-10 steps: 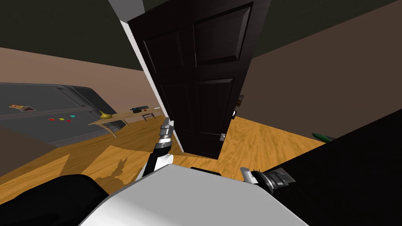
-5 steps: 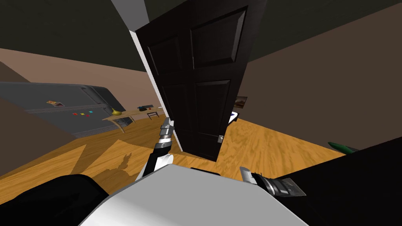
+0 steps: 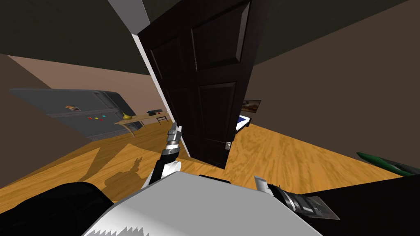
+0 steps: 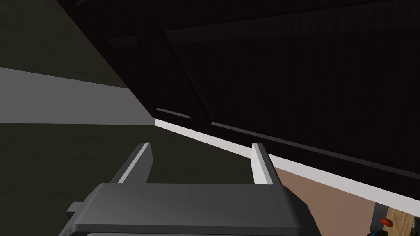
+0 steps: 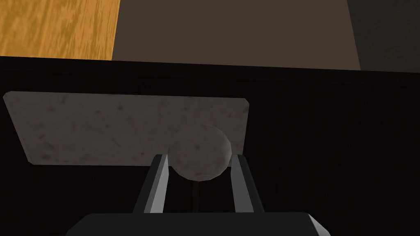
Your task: Push the door open
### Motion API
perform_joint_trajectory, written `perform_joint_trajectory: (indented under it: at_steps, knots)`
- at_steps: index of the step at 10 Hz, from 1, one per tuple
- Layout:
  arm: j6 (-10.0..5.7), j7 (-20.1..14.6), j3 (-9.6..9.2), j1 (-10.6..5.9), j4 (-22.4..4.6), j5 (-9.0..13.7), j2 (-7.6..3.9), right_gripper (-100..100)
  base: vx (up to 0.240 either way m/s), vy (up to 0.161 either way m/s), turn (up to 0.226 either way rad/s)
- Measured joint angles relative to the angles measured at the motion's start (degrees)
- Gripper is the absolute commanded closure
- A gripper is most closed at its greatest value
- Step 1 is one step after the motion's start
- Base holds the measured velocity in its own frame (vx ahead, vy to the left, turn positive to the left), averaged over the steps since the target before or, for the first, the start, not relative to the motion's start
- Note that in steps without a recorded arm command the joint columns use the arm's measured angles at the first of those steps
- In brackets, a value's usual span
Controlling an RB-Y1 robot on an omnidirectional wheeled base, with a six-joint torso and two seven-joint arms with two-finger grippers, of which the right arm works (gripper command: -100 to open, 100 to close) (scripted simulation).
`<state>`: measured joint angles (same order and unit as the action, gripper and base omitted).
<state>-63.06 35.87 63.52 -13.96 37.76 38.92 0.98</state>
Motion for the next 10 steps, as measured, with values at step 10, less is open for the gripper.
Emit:
perform_joint_trajectory:
  at_steps: [10]
  knots:
    - [-4.23, 2.05, 5.57, -1.13, -0.44, 4.14, -1.32, 100, 0.005, -0.114, 0.058]
